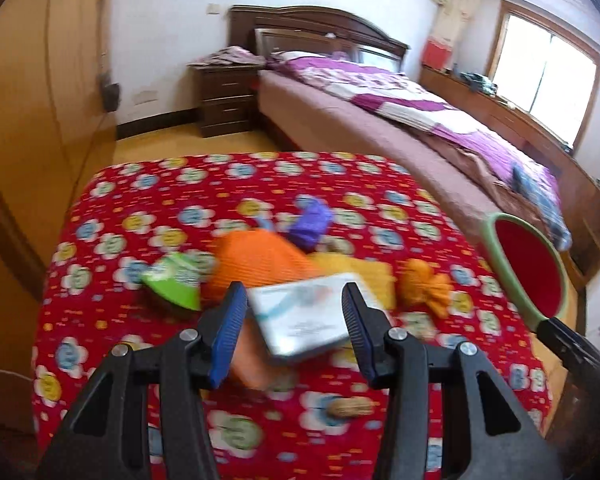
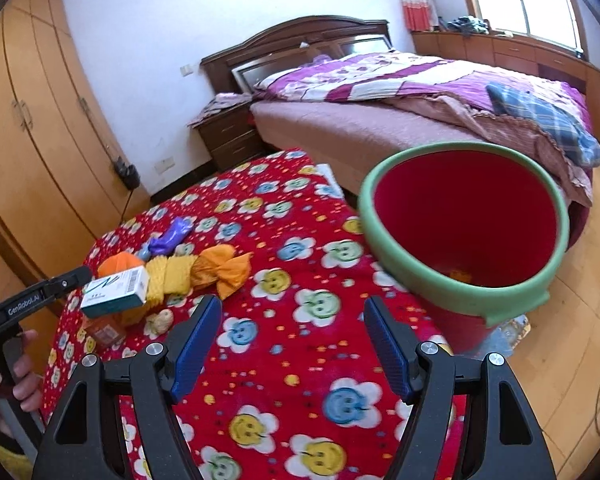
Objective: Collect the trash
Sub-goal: 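Grasp the green snack wrapper with the left tool while the right tool grasps the orange wrapper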
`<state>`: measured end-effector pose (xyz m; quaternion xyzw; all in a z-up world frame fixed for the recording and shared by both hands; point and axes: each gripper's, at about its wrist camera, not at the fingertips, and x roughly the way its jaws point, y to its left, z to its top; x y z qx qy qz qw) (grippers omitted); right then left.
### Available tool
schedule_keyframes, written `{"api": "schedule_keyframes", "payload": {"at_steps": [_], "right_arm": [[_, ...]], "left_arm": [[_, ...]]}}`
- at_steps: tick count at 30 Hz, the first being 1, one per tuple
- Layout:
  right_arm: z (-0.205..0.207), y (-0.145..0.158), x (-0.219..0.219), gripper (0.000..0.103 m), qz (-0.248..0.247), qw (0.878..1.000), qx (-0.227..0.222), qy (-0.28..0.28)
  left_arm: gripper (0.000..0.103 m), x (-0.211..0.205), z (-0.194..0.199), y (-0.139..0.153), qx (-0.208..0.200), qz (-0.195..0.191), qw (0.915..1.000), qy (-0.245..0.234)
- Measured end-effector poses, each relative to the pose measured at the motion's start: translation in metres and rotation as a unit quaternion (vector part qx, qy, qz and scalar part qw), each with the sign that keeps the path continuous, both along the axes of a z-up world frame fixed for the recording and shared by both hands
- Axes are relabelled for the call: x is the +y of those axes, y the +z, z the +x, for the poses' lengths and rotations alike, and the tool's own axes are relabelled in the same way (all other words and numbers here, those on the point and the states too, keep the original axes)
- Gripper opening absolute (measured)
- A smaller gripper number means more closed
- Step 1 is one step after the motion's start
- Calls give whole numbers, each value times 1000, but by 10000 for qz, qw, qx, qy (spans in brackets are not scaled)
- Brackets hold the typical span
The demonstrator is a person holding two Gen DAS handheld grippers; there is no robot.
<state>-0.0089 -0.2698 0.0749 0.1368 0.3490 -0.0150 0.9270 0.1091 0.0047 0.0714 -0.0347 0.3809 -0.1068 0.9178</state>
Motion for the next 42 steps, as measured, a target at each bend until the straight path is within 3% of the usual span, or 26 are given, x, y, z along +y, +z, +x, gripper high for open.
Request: {"api": "schedule_keyframes", "payload": {"at_steps": [7,13,19,28,40,42], "right_arm": [[30,-9,26,75,-131,9996,201,117],[59,-19,43,75,-238,9988,367,202],[88,-30,55,75,-341,9979,505,203],[123,-52,66,75,-481,9950,829,265],[129,-58,73,75,-508,9947,810,383],[128,-58,75,75,-488,9946,806,440]], "left_arm": [[50,49,29,-21,193,118,9986,472],[50,70,52,-39,373,157,9974,596],[50,74,71,-61,607,227,9962,573],[54,72,82,-74,626,270,9965,483],[55,71,82,-76,676,192,9956,614],[51,72,83,-75,689,108,9958,598]]}}
